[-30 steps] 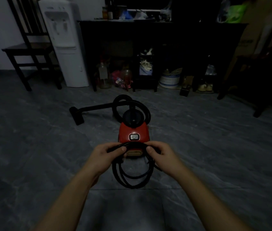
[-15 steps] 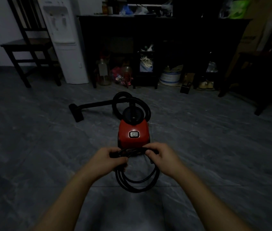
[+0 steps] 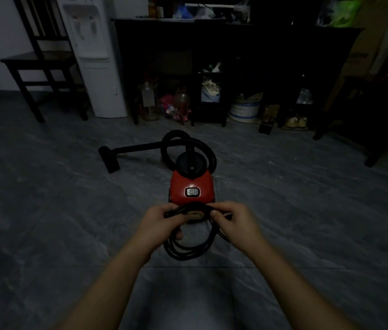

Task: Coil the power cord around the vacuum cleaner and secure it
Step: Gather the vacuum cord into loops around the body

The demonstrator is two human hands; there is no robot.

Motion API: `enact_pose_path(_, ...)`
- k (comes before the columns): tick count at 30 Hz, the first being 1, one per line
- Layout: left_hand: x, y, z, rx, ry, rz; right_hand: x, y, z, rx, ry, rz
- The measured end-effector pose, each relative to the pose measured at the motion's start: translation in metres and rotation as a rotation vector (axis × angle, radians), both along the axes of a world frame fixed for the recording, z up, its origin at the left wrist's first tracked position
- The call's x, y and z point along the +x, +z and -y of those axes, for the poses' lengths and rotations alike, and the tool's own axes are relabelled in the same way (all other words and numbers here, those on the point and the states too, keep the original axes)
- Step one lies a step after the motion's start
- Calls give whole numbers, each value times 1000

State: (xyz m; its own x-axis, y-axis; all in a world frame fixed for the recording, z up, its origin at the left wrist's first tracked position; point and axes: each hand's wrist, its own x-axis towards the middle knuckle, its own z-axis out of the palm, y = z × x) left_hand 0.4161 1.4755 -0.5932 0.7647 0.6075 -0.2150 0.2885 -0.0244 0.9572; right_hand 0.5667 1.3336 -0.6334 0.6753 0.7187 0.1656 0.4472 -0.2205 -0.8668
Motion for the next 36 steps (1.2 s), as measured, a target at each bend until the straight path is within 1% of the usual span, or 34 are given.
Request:
enact_pose_path(3, 0, -3, -4, -95, 52, 61, 3, -5, -1, -63, -86, -7)
enact_pose_path(5, 1, -7, -9, -159, 87, 104, 2, -7, -3, -89, -120, -69)
enact_pose_path(8, 2, -12, -13, -205, 124, 144, 0, -10, -5, -140, -158, -140)
enact_pose_path(10, 2, -12, -13, -239, 137, 176, -1, -14, -8, -200, -149, -186)
enact_pose_path(12, 3, -12, -11, -282, 132, 205, -2, -19, -10, -238, -102, -290)
enact_pose_path(15, 5, -12, -6, -341, 111, 229, -3, -20, -13, -200, -41, -491)
enact_pose_path(17, 6, -13, -5, -298, 112, 218, -3, -18, -12, -182, -54, -483)
enact_pose_path(19, 6, -14, -6, -206, 131, 188, -1, -19, -11, -206, -98, -394)
enact_pose_path(20, 6, -14, -6, -191, 133, 184, -1, -20, -11, -215, -114, -366)
enact_pose_path(21, 6, -14, -6, -206, 128, 191, -2, -19, -11, -213, -120, -375)
enact_pose_path(24, 8, -11, 2, -328, 111, 242, -5, -16, -11, -141, -101, -499)
enact_pose_path(26, 10, -10, 6, -375, 106, 261, -7, -13, -10, -94, -74, -556)
enact_pose_path(28, 10, -11, 5, -350, 112, 250, -7, -12, -8, -55, -53, -558)
enact_pose_path(29, 10, -11, 4, -304, 117, 235, -6, -13, -7, -51, -54, -536)
enact_pose_path(31, 8, -10, 3, -187, 120, 189, -4, -15, -7, -77, -77, -457)
enact_pose_path(36, 2, -10, 0, 24, 61, 65, 4, -17, -4, -148, -131, -299)
